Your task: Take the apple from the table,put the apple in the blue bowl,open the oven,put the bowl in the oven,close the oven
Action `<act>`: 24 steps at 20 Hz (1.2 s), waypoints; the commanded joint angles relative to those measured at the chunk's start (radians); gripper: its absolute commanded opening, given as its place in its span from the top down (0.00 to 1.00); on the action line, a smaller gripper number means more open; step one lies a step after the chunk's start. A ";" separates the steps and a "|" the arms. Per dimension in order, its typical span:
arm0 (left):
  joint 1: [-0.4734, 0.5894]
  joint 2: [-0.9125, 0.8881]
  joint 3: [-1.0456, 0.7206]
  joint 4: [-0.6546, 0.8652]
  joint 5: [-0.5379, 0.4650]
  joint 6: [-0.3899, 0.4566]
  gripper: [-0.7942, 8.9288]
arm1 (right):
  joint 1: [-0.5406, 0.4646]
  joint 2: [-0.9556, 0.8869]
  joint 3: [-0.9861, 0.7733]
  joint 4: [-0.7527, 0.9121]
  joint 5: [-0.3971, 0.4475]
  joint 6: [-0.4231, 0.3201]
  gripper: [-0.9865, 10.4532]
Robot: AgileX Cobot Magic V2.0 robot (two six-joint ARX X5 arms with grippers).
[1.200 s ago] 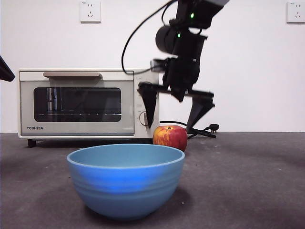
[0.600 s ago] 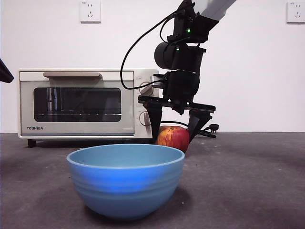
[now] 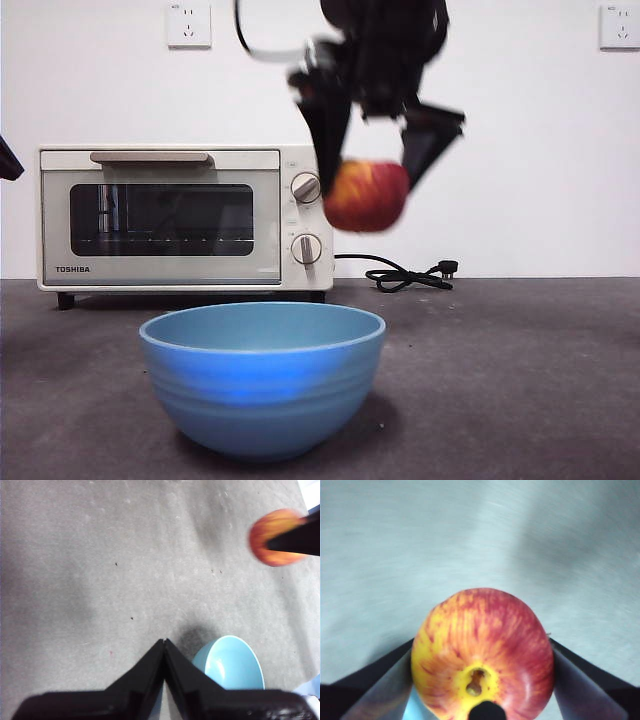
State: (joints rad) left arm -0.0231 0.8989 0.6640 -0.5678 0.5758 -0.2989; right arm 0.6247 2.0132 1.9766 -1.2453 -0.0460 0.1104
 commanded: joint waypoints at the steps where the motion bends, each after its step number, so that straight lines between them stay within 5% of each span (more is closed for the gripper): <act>1: -0.003 0.000 0.000 0.000 0.000 0.016 0.92 | 0.048 -0.026 -0.001 -0.028 -0.002 -0.013 0.91; 8: -0.003 0.000 0.000 0.000 -0.001 0.041 0.92 | 0.259 -0.071 -0.069 -0.069 0.028 -0.034 0.91; 13: -0.003 0.000 0.000 0.000 -0.039 0.042 0.92 | 0.385 -0.171 -0.320 0.068 0.060 0.015 0.91; 18: -0.003 0.001 0.000 0.000 -0.037 0.041 0.92 | 0.411 -0.232 -0.542 0.250 0.065 0.109 0.91; 24: -0.003 0.001 0.000 -0.002 -0.037 0.041 0.92 | 0.410 -0.230 -0.654 0.388 0.061 0.124 0.91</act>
State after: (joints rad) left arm -0.0231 0.8989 0.6640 -0.5690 0.5369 -0.2726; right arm 1.0332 1.7798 1.3342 -0.8623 0.0170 0.2222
